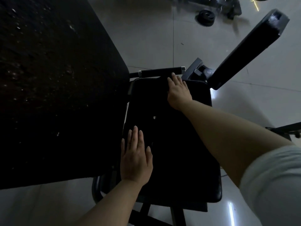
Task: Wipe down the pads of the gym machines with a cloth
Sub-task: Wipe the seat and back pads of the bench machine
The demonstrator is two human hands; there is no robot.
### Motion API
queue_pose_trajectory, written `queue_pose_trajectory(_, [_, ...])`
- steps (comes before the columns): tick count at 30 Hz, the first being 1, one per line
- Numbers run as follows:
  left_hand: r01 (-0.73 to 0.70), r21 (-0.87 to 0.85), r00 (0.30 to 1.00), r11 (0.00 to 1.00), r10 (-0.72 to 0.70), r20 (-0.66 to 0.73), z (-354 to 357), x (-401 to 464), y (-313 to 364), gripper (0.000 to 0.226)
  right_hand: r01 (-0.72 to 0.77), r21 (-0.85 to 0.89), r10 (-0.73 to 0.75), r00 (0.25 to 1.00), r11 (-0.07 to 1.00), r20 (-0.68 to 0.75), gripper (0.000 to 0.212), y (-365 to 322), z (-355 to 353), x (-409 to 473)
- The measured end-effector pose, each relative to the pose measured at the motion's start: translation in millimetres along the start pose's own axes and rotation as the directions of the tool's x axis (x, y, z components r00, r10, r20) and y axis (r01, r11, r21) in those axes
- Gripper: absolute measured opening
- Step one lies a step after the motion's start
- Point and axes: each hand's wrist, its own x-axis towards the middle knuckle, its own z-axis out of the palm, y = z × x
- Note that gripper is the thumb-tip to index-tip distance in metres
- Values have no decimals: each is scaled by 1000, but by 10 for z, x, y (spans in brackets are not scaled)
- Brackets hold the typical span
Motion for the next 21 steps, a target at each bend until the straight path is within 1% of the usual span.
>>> queue_pose_trajectory(2, [-2,5,1000,1000,2,2,1,4,-5,63,20,13,-21,999,1000,25,60,-4,-8,10])
queue_pose_trajectory(4, [-4,6,1000,1000,4,6,-6,2,0,63,92,-29,-92,996,995,5,59,6,40,-190])
queue_pose_trajectory(8, [-66,32,998,997,67,-17,10,-1,-4,59,263,-75,-262,965,962,23,58,-5,249,-897])
queue_pose_trajectory(11, [-91,4,995,996,91,-40,34,-6,-29,58,385,-127,-380,923,914,63,58,22,449,-1475])
queue_pose_trajectory(13, [-98,-37,994,994,96,-52,36,-7,-36,58,427,-179,-418,904,886,91,60,59,608,-1906])
queue_pose_trajectory(16, [-110,-71,992,991,105,-75,31,-13,-44,57,497,-207,-484,868,843,111,61,111,747,-2394])
queue_pose_trajectory(18, [-114,-78,991,990,109,-74,36,-9,-50,56,547,-250,-531,837,799,132,60,188,706,-2358])
queue_pose_trajectory(19, [-115,-81,991,990,109,-76,43,-7,-56,57,550,-256,-534,834,795,136,60,218,660,-2237])
queue_pose_trajectory(21, [-107,-85,992,991,101,-78,54,-1,-59,58,489,-175,-479,872,855,101,60,262,528,-1842])
